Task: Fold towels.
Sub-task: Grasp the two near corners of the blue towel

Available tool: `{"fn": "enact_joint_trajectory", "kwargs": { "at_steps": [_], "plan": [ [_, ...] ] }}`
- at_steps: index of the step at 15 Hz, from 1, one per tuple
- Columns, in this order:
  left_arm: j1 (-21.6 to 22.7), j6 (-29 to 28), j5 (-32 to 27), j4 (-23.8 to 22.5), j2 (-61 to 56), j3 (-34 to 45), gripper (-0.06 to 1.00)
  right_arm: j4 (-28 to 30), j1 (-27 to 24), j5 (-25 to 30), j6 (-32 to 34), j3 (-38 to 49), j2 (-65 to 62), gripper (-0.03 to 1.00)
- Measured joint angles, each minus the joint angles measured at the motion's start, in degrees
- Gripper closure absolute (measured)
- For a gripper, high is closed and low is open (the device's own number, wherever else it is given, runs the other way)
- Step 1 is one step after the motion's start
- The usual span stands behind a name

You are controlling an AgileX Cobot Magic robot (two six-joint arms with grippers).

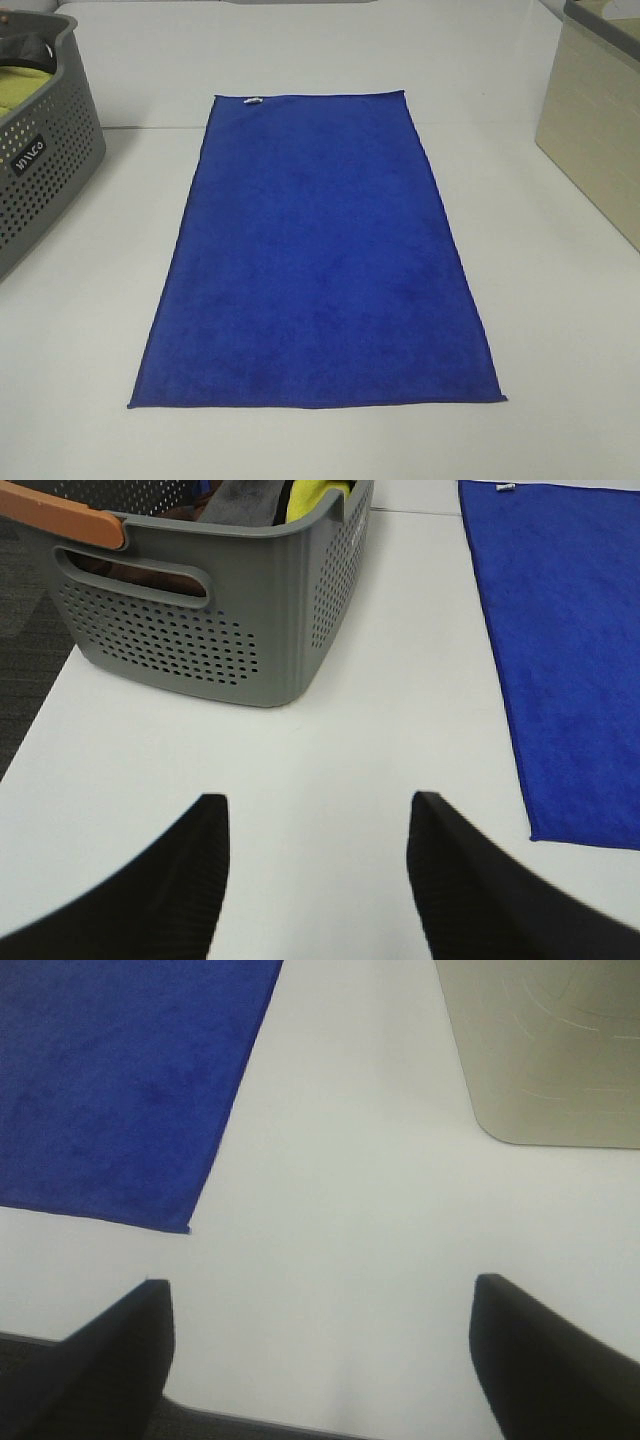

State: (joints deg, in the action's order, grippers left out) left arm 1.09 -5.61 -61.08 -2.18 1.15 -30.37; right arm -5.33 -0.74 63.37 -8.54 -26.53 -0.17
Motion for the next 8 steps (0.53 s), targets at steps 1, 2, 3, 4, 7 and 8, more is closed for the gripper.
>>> {"fn": "enact_joint_trajectory", "kwargs": {
  "at_steps": [1,2,3,4,7,8],
  "plan": [
    [0.0,-0.4,2.58,0.69,1.6,-0.4,0.42,0.0,0.0,-0.92,0.0,-0.34,0.23,0.18],
    [0.0,-1.32,6.82,2.18,3.32,-0.4,0.42,-0.11,0.0,-2.69,0.29,-1.09,1.55,0.19],
    [0.0,-2.18,11.17,4.24,5.61,-0.17,0.42,-0.11,0.0,-5.21,1.26,-1.49,3.55,0.2],
    [0.0,-2.46,15.81,6.7,8.37,0.57,0.42,-0.06,0.0,-7.39,2.06,-1.55,6.3,0.21],
    [0.0,-0.23,22.57,18.05,21.2,1.83,0.42,0.0,0.0,-13.01,3.21,-1.66,17.42,0.21],
    [0.0,1.26,22.75,19.94,23.78,1.83,0.42,0.0,0.0,-13.52,3.21,-1.89,22.17,0.22]
  ]
}}
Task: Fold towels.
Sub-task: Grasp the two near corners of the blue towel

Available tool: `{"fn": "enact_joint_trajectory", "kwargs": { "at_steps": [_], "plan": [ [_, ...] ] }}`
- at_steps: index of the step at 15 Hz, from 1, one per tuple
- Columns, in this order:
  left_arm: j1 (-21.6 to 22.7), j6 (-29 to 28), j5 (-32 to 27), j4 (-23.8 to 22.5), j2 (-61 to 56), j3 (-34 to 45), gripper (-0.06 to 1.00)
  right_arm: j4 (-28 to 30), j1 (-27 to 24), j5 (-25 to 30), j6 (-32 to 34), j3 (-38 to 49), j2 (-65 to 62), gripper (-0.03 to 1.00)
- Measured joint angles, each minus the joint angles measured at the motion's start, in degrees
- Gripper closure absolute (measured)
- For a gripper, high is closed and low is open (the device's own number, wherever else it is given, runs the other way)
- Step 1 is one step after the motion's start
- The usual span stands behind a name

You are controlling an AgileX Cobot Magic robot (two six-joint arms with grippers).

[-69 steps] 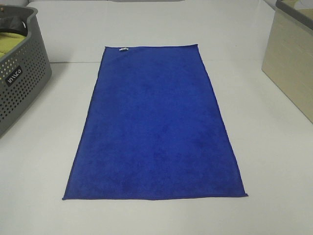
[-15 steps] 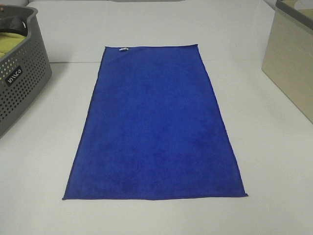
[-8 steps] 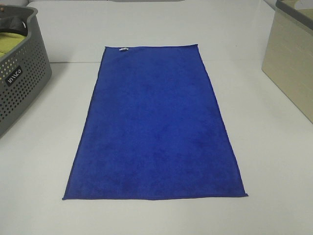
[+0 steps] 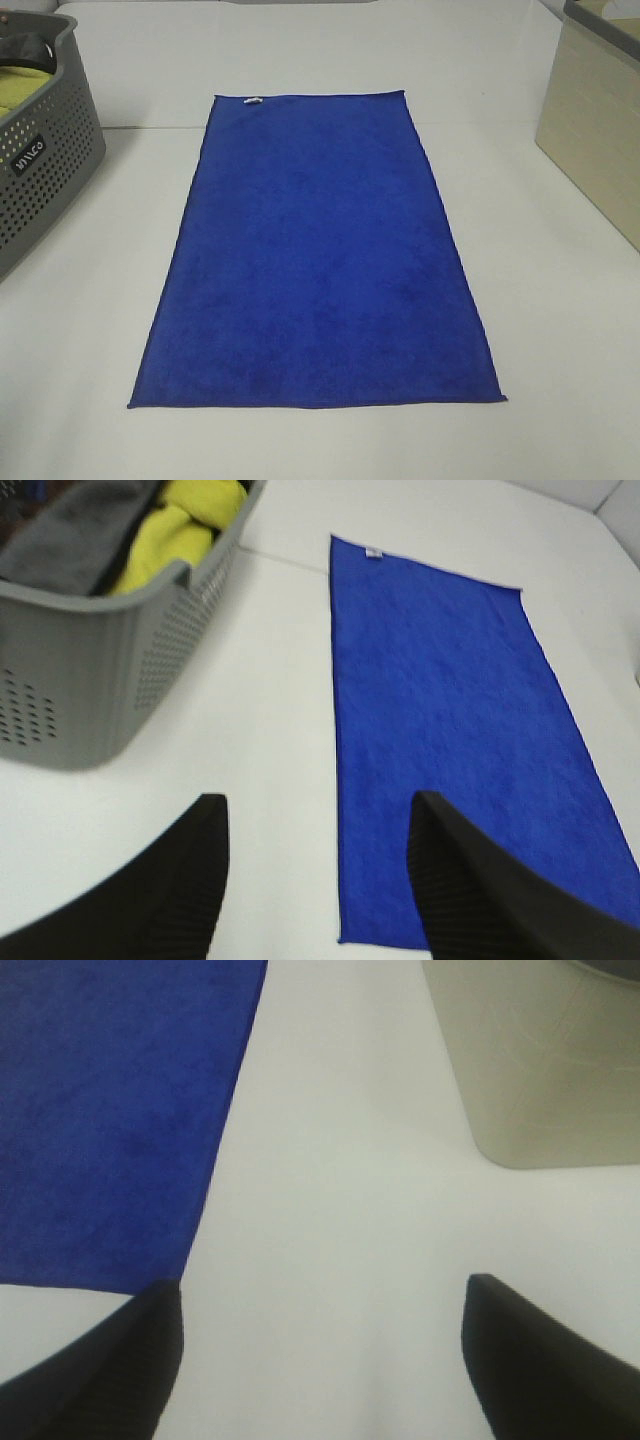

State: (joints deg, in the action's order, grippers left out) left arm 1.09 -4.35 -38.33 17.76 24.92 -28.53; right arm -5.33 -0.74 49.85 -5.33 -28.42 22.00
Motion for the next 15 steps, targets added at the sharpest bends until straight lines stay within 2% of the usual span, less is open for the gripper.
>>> {"fn": "enact_joint_trajectory", "kwargs": {
  "at_steps": [1,3,5,8,10,14,15],
  "plan": [
    [0.0,6.88,0.4,4.93,7.96,0.0,0.42,-0.06,0.0,-0.06,0.0,-0.52,4.41,0.23],
    [0.0,15.99,0.52,13.18,19.14,0.0,0.41,-0.11,0.0,-0.11,0.0,-1.95,13.98,0.26],
    [0.0,24.01,0.69,22.17,29.56,0.0,0.33,-0.92,-0.06,-0.17,0.06,-4.3,23.55,0.26],
    [0.0,35.47,0.92,34.84,43.03,0.0,0.29,-5.96,-0.06,-0.4,0.29,-8.19,37.36,0.27],
    [0.0,42.8,1.03,42.46,50.19,0.0,0.29,-9.97,-0.06,-2.64,-0.23,-10.66,46.18,0.27],
    [0.0,54.77,1.26,53.57,59.76,-0.06,0.29,-17.13,-0.06,-7.51,-6.76,-11.69,58.56,0.27],
    [0.0,59.13,1.26,57.01,63.25,-0.06,0.29,-21.49,-0.06,-8.14,-11.63,-11.69,63.08,0.27]
  ]
}}
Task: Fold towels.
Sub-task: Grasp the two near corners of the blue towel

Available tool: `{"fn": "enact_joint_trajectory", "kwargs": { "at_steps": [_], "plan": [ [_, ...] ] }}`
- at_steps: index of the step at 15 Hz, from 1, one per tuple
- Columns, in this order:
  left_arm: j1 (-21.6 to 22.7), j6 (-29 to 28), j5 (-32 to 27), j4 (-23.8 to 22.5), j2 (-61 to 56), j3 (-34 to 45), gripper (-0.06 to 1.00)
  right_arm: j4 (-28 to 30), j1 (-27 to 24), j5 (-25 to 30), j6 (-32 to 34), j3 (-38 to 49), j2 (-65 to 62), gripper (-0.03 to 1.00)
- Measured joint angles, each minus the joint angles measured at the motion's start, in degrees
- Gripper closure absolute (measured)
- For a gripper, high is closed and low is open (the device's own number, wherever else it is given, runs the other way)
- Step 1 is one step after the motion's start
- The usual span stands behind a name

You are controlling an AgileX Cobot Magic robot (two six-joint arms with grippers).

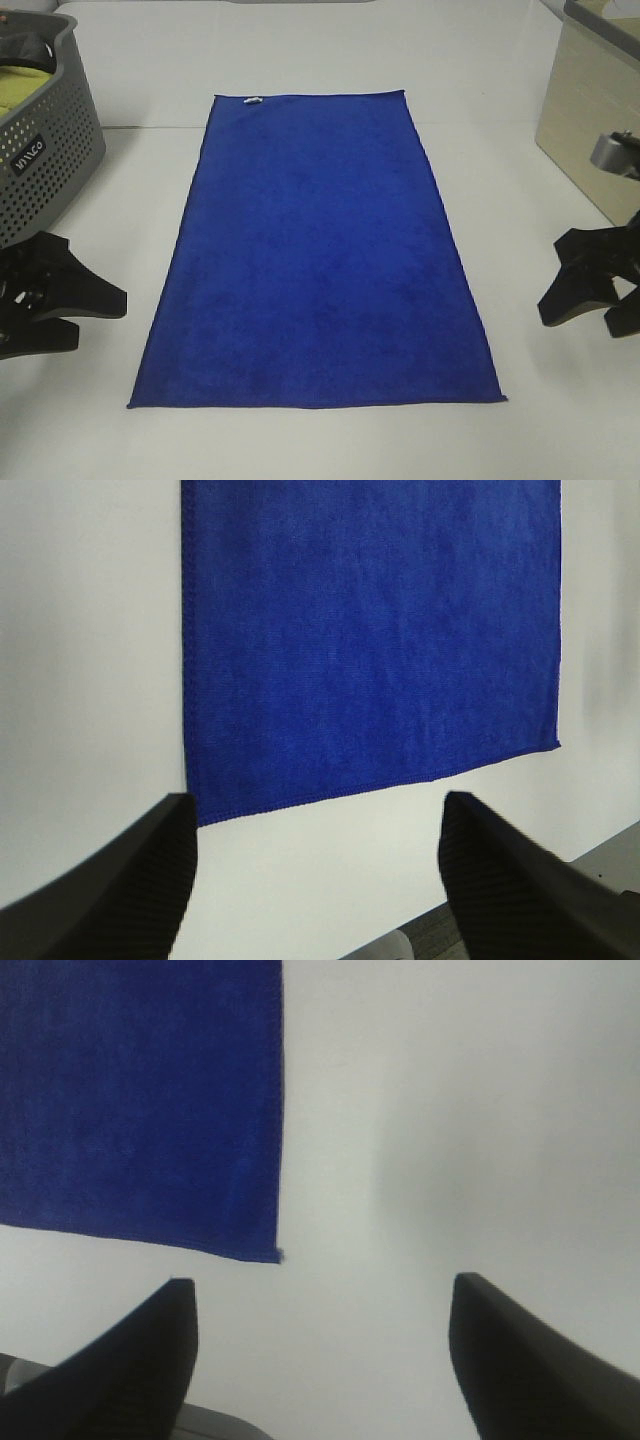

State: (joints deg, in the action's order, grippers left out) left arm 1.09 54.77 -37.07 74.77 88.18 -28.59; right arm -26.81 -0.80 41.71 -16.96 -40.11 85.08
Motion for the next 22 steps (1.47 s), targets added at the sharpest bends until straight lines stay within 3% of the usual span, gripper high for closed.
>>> {"fn": "enact_joint_trajectory", "kwargs": {
  "at_steps": [3,6,10,16,17,20,22],
  "plan": [
    [-0.46,5.27,0.4,4.81,4.93,0.0,0.29,-9.05,0.0,-0.69,-8.19,0.0,6.82,0.27],
    [-4.01,10.08,4.07,8.94,9.45,0.06,0.29,-18.85,0.0,-1.83,-17.36,-0.06,12.61,0.27],
    [-8.59,11.34,6.07,11.34,16.1,-2.41,0.29,-21.77,-0.06,-6.25,-20.68,-0.17,17.7,0.27],
    [-11.8,11.34,3.15,14.27,21.03,-6.76,0.3,-33.86,-0.23,-2.46,-30.37,-0.63,23.61,0.28],
    [-12.61,11.34,3.15,14.27,21.43,-7.51,0.31,-34.84,-0.23,-2.06,-31.11,-0.69,24.18,0.3],
    [-13.12,11.34,5.16,13.01,22.12,-8.82,0.51,-36.21,-0.23,-0.46,-31.97,-0.74,25.78,0.36],
    [-13.12,11.63,6.02,12.72,22.12,-8.94,0.57,-37.24,-0.23,0.92,-32.03,-0.86,27.04,0.39]
  ]
}}
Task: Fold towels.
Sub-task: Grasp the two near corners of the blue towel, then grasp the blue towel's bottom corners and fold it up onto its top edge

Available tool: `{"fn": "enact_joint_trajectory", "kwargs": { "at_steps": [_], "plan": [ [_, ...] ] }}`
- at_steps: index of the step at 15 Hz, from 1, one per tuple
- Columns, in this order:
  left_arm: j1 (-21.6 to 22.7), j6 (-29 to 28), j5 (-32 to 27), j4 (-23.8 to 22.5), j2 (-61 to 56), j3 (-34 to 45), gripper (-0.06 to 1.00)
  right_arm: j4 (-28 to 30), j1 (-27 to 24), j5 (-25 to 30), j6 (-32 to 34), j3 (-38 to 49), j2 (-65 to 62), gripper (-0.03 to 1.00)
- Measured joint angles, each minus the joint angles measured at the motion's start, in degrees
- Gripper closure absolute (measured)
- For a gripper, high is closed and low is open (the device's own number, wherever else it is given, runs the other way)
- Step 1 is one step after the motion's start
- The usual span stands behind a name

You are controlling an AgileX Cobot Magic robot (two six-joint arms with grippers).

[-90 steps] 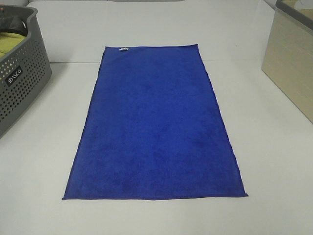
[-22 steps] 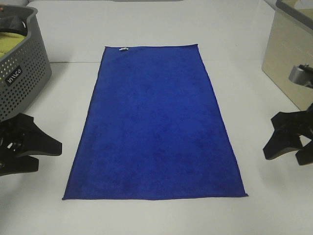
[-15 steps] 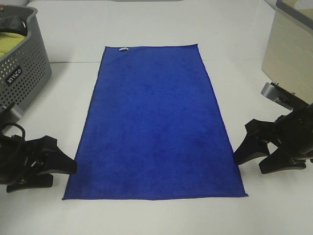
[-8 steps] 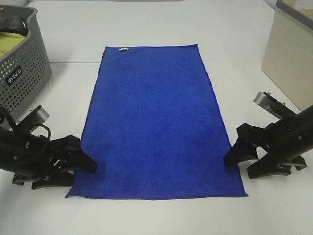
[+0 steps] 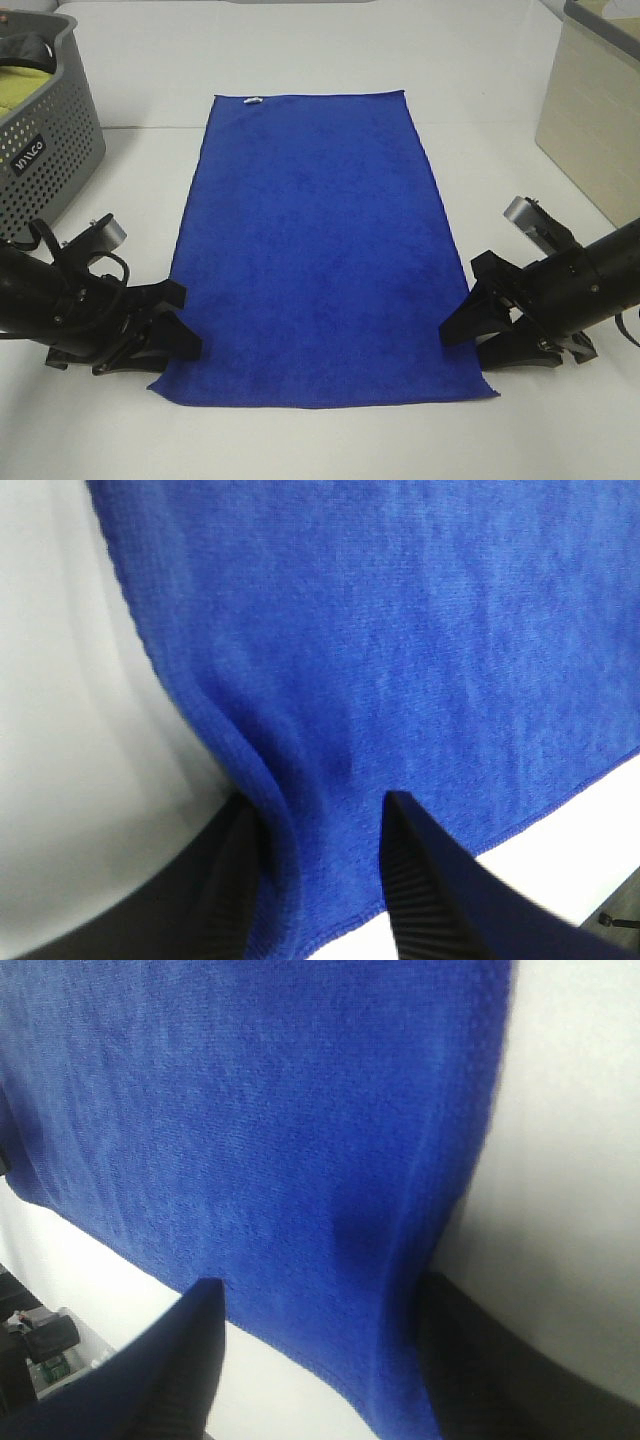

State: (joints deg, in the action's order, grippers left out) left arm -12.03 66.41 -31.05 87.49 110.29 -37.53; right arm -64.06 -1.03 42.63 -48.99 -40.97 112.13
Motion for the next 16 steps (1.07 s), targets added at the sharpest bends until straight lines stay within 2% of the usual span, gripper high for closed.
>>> {"fn": "enact_joint_trajectory", "kwargs": {
  "at_steps": [2,3,5,6,7,9,12,14,16],
  "plan": [
    [0.0,0.17,0.06,-0.17,0.0,-0.29,0.63,-0.4,0.0,0.0,0.0,0.0,0.52,0.47],
    [0.0,0.17,0.11,-0.17,0.06,-0.29,0.71,-0.11,0.0,-0.63,0.0,0.0,0.63,0.55],
    [0.0,0.57,0.11,-0.11,0.11,-0.29,0.9,0.34,0.0,-1.38,0.0,0.0,1.09,0.71],
    [0.0,1.15,0.06,-0.11,0.11,-0.29,0.94,0.8,0.0,-1.78,0.46,-0.11,1.26,0.86],
    [0.0,1.26,-0.06,-0.11,0.06,-0.29,0.94,1.09,0.0,-1.83,0.74,-0.23,1.32,0.95],
    [0.0,1.38,-0.46,-1.55,-0.97,-0.29,0.94,1.83,0.0,-1.83,1.6,-0.4,1.09,0.95],
    [0.0,-3.04,-0.57,-7.1,-5.27,-0.11,0.94,6.13,0.0,-1.89,4.98,-0.46,-1.83,0.95],
    [0.0,-6.13,-0.57,-9.91,-8.31,1.72,0.94,9.63,0.0,-1.2,8.19,-0.06,-5.73,0.95],
    [0.0,-7.51,-0.97,-10.77,-11.46,5.27,0.94,12.09,0.0,-0.46,10.26,2.35,-10.03,0.95]
  ]
}}
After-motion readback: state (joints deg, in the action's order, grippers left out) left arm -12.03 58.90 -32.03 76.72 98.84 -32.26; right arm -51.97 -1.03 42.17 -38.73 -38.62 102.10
